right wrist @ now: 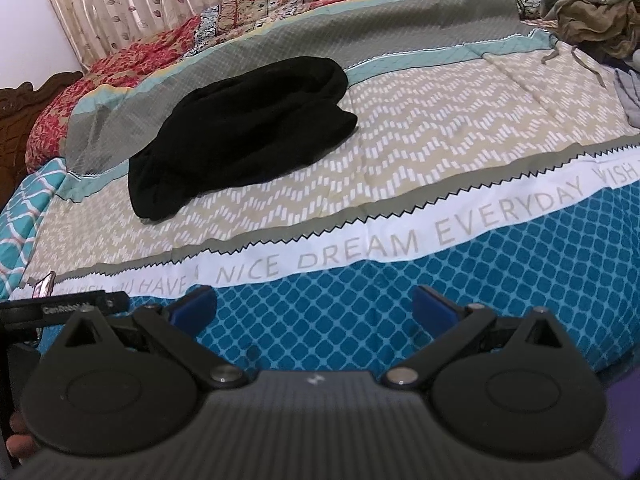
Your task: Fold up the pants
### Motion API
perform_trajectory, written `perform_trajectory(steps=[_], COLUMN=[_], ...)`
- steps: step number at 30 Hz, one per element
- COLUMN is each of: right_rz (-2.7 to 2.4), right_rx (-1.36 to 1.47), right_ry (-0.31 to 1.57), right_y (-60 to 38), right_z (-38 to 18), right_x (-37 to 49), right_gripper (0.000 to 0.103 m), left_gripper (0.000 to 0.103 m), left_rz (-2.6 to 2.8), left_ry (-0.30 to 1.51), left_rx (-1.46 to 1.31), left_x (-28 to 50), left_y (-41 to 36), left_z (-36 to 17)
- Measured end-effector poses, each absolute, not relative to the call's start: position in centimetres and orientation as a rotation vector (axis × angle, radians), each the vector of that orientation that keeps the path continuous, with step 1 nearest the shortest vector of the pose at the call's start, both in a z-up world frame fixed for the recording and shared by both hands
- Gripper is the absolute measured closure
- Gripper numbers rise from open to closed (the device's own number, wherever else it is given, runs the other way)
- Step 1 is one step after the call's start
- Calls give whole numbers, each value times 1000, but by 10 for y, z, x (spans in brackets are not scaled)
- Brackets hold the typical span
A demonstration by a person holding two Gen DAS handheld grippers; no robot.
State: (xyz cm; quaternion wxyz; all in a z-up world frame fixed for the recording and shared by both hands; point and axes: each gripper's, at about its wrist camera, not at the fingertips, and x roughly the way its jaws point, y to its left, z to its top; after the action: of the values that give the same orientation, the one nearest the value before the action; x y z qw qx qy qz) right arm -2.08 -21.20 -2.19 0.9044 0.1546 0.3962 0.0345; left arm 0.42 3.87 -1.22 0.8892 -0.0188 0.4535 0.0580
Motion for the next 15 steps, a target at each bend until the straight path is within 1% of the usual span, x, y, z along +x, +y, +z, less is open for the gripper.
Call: perform_trajectory(steps=[5, 7, 9, 10, 11, 13, 14, 15], right_rz=[66, 67, 71, 79, 89, 110, 116, 117], right_rx=[292, 275, 251, 236, 221, 193, 188, 183], right_ry=[803, 788, 776, 775, 779, 790, 788, 781], right_y=[-210, -209, -207, -206, -204, -201, -200, -199], right_z=[-22, -21, -20, -19, -19, -20, -20, -20], right_x=[-19, -19, -19, -19, -17, -15, -15, -15], right_gripper=[0, 0, 5, 16, 32, 48, 54, 56], left_gripper=[5, 6, 9, 10, 11, 11, 11, 11], left_rz=[108, 96, 81, 73, 65, 49, 44, 41], left_ry=[928, 918, 906, 901, 895, 890, 887, 886], left_rx=[-40, -40, -36, -36, -36, -38, -38, -38], left_x=[3, 3, 3, 3, 3, 4, 5, 5], left_y=[41, 40, 39, 39, 39, 39, 39, 39], left_z=[-16, -15, -14, -13, -13, -14, -14, -14])
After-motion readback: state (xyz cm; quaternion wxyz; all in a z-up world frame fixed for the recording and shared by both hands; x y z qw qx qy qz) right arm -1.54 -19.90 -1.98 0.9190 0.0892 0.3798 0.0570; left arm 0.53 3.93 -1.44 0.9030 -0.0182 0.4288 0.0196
